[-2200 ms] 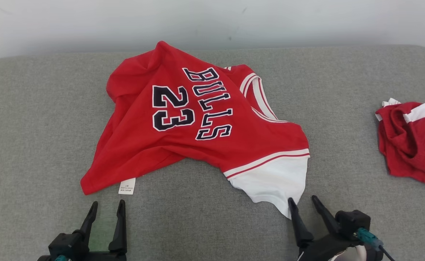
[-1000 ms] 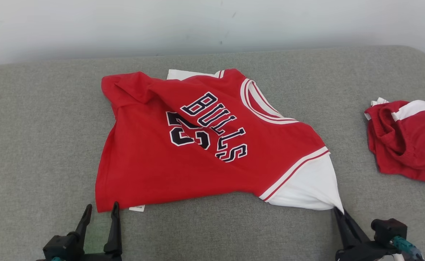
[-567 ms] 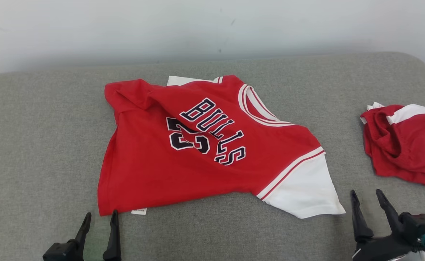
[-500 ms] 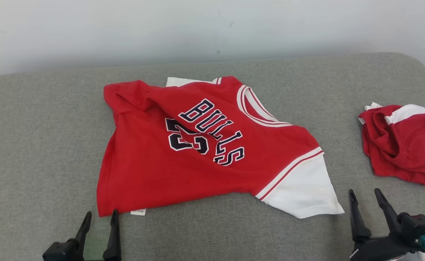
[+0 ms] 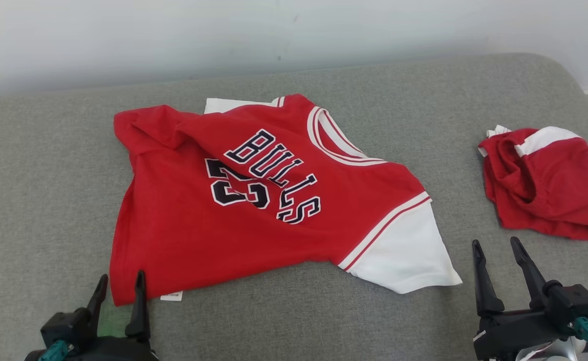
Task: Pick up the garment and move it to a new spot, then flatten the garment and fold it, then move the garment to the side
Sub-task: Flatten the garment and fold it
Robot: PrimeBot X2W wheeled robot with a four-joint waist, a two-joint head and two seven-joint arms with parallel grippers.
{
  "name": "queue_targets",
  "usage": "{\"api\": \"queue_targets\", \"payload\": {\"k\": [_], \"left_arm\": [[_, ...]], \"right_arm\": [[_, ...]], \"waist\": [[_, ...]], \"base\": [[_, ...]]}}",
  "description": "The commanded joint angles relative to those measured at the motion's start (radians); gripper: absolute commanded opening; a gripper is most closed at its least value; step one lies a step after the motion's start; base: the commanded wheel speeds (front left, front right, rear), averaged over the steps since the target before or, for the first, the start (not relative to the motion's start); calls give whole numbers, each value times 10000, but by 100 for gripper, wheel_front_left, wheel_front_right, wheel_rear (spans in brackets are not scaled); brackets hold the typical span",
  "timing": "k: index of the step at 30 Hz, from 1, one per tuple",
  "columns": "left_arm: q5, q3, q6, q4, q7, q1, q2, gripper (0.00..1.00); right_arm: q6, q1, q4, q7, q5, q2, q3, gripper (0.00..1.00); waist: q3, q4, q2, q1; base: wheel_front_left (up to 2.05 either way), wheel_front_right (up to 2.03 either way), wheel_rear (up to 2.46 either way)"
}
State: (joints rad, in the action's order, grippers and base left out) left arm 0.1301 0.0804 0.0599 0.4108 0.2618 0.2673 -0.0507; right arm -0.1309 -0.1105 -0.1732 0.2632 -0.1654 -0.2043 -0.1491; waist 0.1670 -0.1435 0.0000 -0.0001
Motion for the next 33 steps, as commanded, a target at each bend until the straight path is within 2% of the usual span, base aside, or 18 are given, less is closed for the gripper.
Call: {"api": "queue_targets", "payload": {"k": [1,2,4,6,7,8,13,14,15,16,17,18,23,29,30,31,32,33], "left_arm": [[-49,133,51,70,32,200,-37,100],[-88,175,71,117,32,250,-35,100],[-120,231,132,190,32,367,-35,49],[-172,286,178,252,32,530,-34,31],[-212,302,216,378,32,568,-34,9],[-169,354,237,471,32,627,-33,0],[-328,534,222,680,32,883,-58,4],[-360,587,205,636,32,940,-78,11],[-387,621,197,555,32,978,-79,37],[-429,646,175,448,32,985,-77,73],[-455,657,162,375,32,963,-70,95],[-506,664,134,286,32,908,-65,100],[-449,703,116,397,32,766,-38,100],[-130,669,292,1012,32,932,-22,100],[-106,683,324,1101,31,1021,-26,97],[-91,671,353,1178,18,1071,-19,76],[-54,656,362,1214,18,1095,-16,49],[-37,656,391,1146,20,1161,-13,43]], "right_arm": [[3,38,94,19,39,45,17,100],[3,47,126,19,54,53,38,100],[3,77,141,18,61,97,81,100],[3,97,170,18,76,147,106,100],[3,90,173,18,84,158,112,100],[3,64,182,18,88,162,114,100],[3,-67,209,20,92,201,140,100],[3,-90,211,19,90,196,146,100],[3,-106,214,19,83,196,152,100],[3,-116,220,19,75,200,159,100],[3,-125,217,19,76,208,163,100],[3,-130,194,19,74,223,167,100],[3,-168,91,19,69,276,101,100],[3,-204,34,19,43,294,35,100],[3,-207,15,19,39,291,31,100],[3,-219,6,19,27,295,28,100],[3,-233,7,19,16,299,29,100],[3,-245,13,19,3,310,32,100]], "waist": [[132,-149,0,1],[157,-174,0,1],[239,-211,0,1],[316,-224,0,1],[352,-229,0,1],[393,-237,0,1],[501,-238,0,1],[522,-232,0,1],[537,-224,0,1],[550,-211,0,1],[560,-199,0,1],[564,-184,0,1],[578,-119,0,1],[638,-116,0,1],[648,-117,0,1],[659,-118,0,1],[675,-121,0,1],[696,-122,0,1]], "base": [[0,0,0],[0,0,0],[0,0,0],[0,0,0],[0,0,0],[0,0,0],[0,0,0],[0,0,0],[0,0,0],[0,0,0],[0,0,0],[0,0,0],[0,0,0],[0,0,0],[0,0,0],[0,0,0],[0,0,0],[0,0,0]]}}
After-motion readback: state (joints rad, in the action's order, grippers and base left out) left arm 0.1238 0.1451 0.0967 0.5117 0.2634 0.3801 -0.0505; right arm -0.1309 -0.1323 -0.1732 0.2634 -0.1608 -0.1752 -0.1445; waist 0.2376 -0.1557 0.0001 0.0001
